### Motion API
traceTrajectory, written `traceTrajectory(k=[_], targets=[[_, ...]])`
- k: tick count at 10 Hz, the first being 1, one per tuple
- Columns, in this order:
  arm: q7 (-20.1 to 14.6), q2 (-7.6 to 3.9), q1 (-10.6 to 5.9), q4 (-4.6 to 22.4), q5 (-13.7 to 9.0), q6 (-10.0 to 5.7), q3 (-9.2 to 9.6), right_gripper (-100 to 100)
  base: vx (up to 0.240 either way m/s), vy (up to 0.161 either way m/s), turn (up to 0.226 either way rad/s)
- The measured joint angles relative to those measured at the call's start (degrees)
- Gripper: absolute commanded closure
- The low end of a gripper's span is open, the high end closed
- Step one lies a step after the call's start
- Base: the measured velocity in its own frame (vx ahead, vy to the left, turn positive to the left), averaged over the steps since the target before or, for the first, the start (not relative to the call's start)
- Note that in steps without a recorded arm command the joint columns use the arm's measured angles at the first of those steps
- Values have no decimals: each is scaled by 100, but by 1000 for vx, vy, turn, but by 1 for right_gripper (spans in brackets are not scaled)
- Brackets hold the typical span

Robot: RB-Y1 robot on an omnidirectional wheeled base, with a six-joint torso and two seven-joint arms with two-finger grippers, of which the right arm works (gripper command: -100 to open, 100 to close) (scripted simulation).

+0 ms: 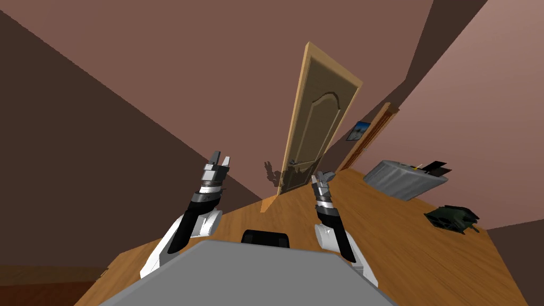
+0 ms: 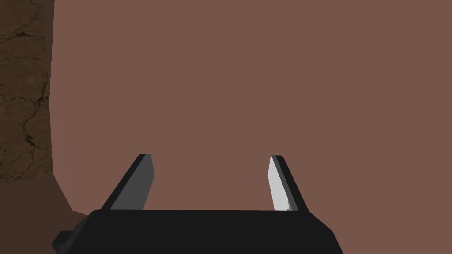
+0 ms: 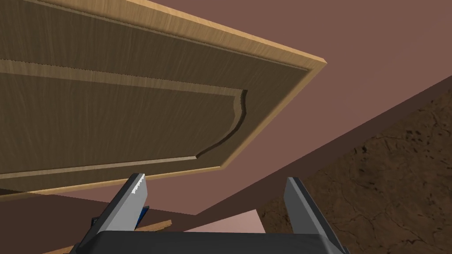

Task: Pull the door open

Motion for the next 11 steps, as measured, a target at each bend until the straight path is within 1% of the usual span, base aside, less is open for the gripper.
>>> traceTrajectory(k=[1,2,3,4,5,6,7,9,10,11], targets=[[-31,-31,-65,179,-13,-32,11,-100,58,-77,190],[-94,-107,-145,375,-49,-69,-1,-100,74,-111,220],[-174,-194,-191,557,-88,-125,-7,-100,52,-85,66],[-197,-197,-230,686,-89,-135,15,-100,37,-64,112],[-203,-200,-294,910,-87,-191,53,-100,42,-94,190],[-238,-239,-358,1074,-104,-209,76,-100,40,-83,77],[-285,-291,-385,1217,-128,-236,66,-100,46,-65,117],[-401,-416,-492,1533,-182,-280,71,-100,57,-87,134],[-432,-439,-536,1693,-192,-316,80,-100,42,-62,115],[-474,-491,-611,1888,-215,-346,81,-100,55,-105,176]])
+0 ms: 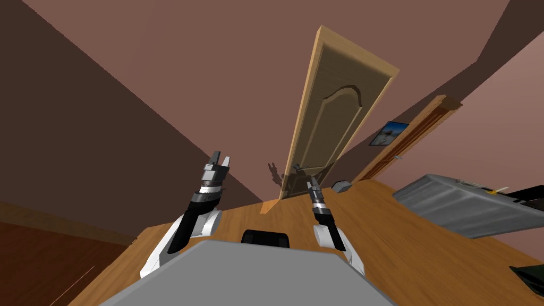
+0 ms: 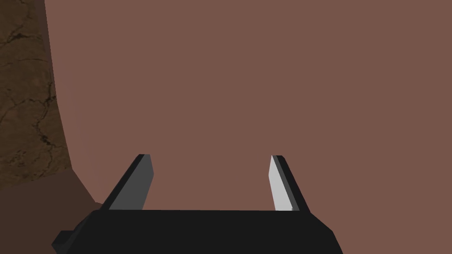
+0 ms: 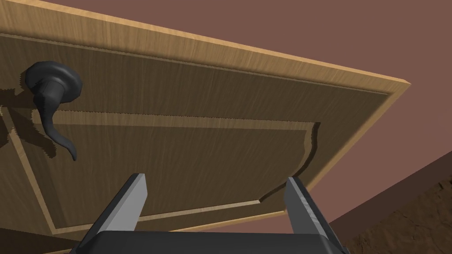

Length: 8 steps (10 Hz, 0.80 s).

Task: Pull the door open

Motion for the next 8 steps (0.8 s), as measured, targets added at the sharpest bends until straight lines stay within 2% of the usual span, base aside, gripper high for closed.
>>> traceTrajectory(k=[5,8], targets=[[-178,-174,-181,719,-75,-141,54,-100,25,-62,100],[-263,-257,-292,1063,-113,-193,71,-100,26,-65,103]])
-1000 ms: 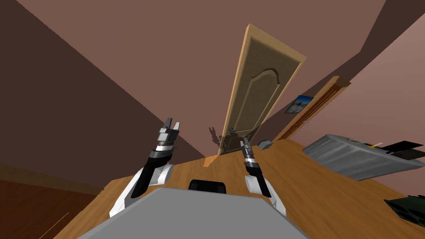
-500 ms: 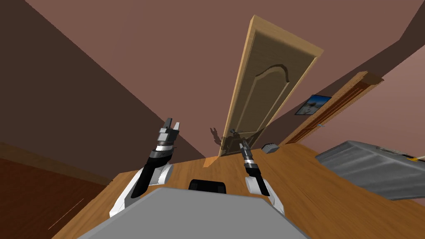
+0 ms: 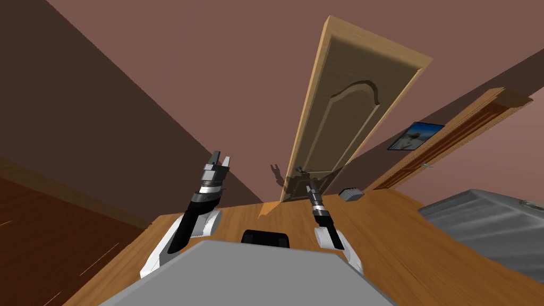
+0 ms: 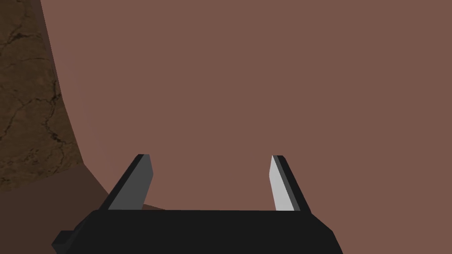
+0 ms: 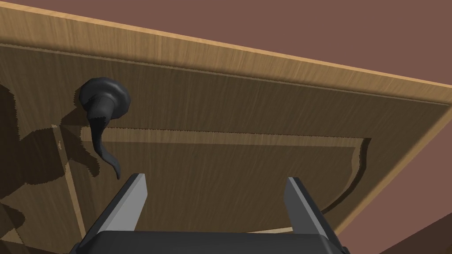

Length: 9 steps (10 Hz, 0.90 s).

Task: Pull the door open

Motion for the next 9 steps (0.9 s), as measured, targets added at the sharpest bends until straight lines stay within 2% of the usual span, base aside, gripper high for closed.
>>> traceTrajectory(k=[3,5,6,9], targets=[[-96,-98,-110,448,-42,-125,26,-100,30,-75,122],[-207,-215,-263,830,-92,-194,45,-100,43,-97,130],[-249,-257,-252,887,-108,-190,47,-100,19,-85,75],[-316,-323,-380,1308,-141,-259,73,-100,24,-68,114]])
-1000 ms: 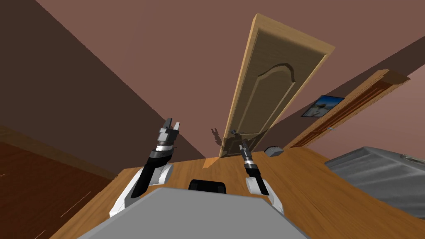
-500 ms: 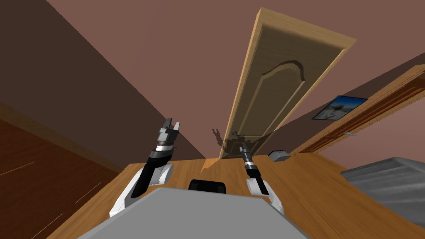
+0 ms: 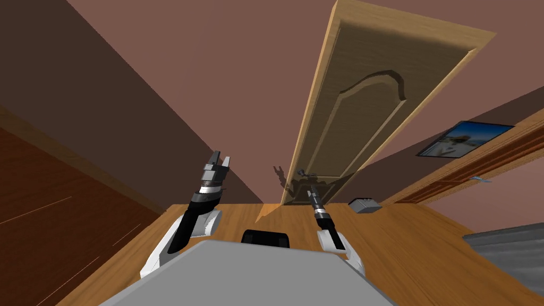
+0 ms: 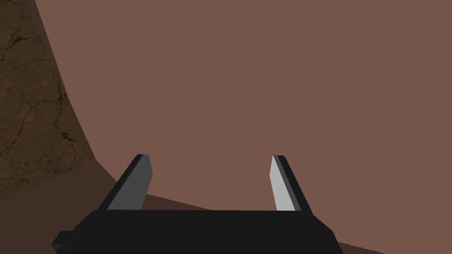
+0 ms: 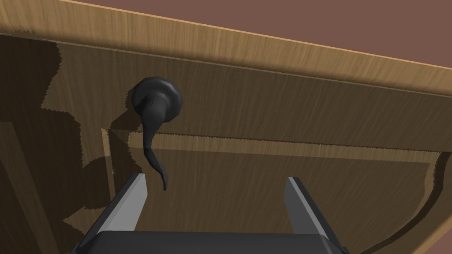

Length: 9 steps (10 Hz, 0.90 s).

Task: Pull the door open

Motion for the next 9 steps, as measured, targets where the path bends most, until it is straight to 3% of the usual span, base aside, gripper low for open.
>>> traceTrajectory(k=[6,9], targets=[[-240,-249,-200,817,-105,-150,47,-100,27,-86,101],[-294,-294,-347,1190,-131,-219,67,-100,15,-56,88]])
